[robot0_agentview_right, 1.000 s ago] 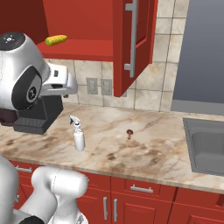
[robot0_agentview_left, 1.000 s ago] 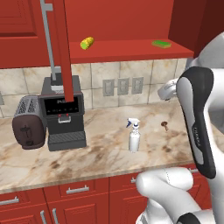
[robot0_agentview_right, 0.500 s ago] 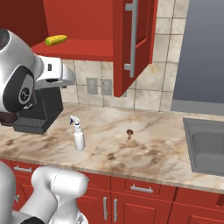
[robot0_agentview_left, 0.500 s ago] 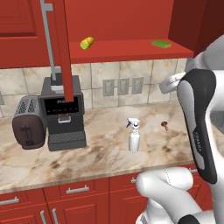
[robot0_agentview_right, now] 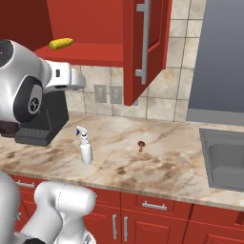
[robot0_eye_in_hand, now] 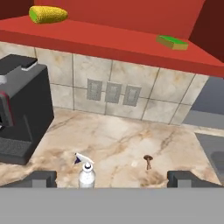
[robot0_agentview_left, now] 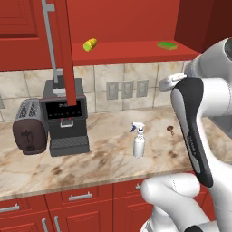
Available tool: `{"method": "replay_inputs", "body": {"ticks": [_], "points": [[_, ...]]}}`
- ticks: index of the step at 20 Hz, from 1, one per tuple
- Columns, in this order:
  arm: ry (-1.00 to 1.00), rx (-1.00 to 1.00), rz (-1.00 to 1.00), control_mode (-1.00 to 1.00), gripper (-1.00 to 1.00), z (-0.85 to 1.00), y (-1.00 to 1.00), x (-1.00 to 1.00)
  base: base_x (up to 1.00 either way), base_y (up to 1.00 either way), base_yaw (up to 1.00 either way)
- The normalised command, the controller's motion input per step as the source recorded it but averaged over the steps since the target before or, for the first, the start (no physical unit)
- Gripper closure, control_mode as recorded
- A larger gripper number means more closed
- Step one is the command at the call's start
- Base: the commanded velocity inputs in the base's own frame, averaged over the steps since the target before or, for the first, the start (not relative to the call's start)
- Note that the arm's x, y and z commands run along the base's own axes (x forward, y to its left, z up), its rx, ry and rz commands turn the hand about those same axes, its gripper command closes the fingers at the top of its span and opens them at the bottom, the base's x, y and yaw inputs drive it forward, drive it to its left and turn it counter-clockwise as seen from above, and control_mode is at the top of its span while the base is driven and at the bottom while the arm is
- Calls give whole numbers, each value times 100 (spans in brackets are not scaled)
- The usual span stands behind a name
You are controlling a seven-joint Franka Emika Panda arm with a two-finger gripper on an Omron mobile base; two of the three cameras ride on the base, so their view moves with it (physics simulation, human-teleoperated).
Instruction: Pick the spray and sponge from the cabinet and place them on the counter.
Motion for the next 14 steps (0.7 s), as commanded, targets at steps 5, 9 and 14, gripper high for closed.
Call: {"method": "replay_inputs", "body": {"ticks": [5,9,14], "points": [[1,1,-15,-100,-100,40,-3,36,0,0,0],[12,0,-6,-100,-100,52,-1,-9,0,0,0],[1,0,-1,-100,-100,16,-5,11,0,0,0]]}}
